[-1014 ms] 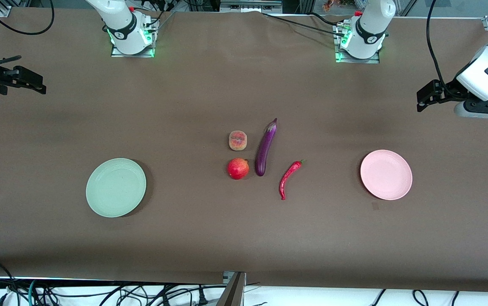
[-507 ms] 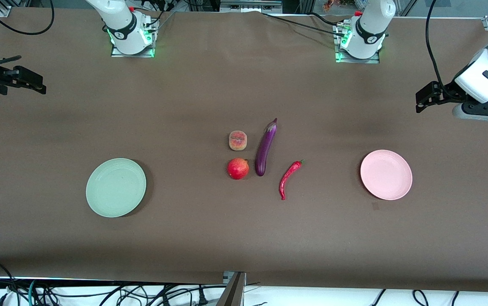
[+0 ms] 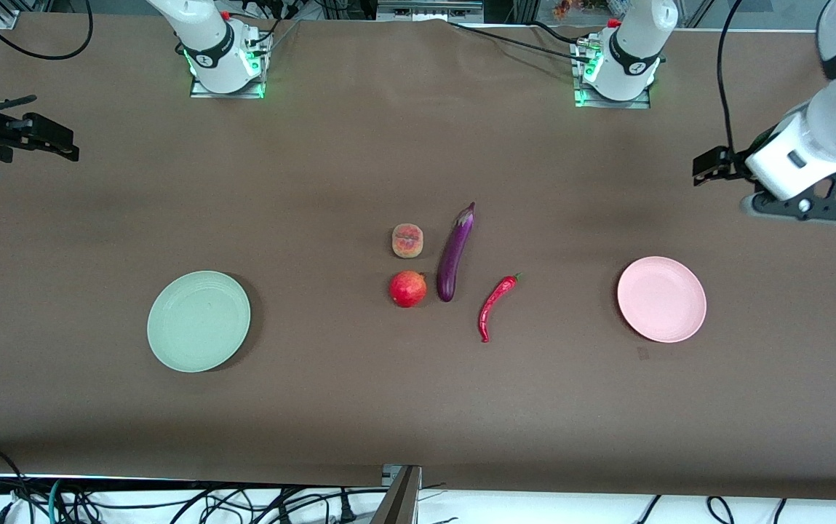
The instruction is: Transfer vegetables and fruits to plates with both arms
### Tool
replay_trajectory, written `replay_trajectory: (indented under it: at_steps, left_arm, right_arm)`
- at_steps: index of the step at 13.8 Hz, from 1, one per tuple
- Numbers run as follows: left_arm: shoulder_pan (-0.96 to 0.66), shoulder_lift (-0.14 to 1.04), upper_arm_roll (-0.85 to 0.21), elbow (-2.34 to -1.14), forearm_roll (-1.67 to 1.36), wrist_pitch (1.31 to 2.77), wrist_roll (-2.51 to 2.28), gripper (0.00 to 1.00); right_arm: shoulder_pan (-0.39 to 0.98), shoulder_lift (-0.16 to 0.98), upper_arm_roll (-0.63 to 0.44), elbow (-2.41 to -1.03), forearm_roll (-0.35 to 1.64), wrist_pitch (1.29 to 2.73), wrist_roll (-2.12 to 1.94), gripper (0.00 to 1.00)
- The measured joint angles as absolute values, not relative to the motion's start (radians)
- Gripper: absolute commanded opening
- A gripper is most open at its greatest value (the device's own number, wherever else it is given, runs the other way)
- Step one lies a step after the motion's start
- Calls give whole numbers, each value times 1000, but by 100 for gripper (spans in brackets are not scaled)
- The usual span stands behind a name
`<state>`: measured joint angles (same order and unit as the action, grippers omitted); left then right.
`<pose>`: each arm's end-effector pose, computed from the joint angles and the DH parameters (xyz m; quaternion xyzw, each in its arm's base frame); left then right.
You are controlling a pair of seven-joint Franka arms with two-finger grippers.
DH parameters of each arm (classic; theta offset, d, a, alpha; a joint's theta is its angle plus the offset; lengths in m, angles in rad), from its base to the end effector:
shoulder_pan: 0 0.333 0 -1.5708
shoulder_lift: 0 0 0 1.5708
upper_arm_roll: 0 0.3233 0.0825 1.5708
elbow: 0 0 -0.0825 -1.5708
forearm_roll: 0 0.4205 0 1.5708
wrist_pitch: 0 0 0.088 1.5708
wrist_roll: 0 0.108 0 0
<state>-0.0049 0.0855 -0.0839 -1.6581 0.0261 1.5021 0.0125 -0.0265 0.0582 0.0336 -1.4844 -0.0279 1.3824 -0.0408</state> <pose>0.5958 -0.0485 0.5313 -0.9914 0.0512 0.1198 0.0140 0.5888 0.0002 0.6247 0.9965 0.0224 -0.0802 0.0115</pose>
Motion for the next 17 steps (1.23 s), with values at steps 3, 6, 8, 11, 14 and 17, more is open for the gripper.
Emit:
replay_trajectory:
  at_steps: [3,6,8,11,14,17]
  left_arm:
    - [-38,213,-88,-1660,26,1598,13,100]
    - [-121,352,-92,-1660,25,1804,9,100]
    - [-174,447,-93,-1659,25,1955,7,100]
    - [-236,535,-107,-1656,-18,2106,-2,100]
    - [-316,586,-110,-1655,-23,2212,-75,100]
    - [-363,636,-110,-1655,-23,2281,-110,100]
  right_arm:
    - [-27,59,33,-1484,-28,1382,-41,100]
    - [-27,59,33,-1485,-28,1382,-41,100]
    - [-27,59,33,-1485,-28,1382,-41,100]
    - [-27,59,33,-1485,-28,1383,-41,100]
    - [-27,59,33,-1485,-28,1383,-41,100]
    - [-27,64,33,-1485,-28,1384,-41,100]
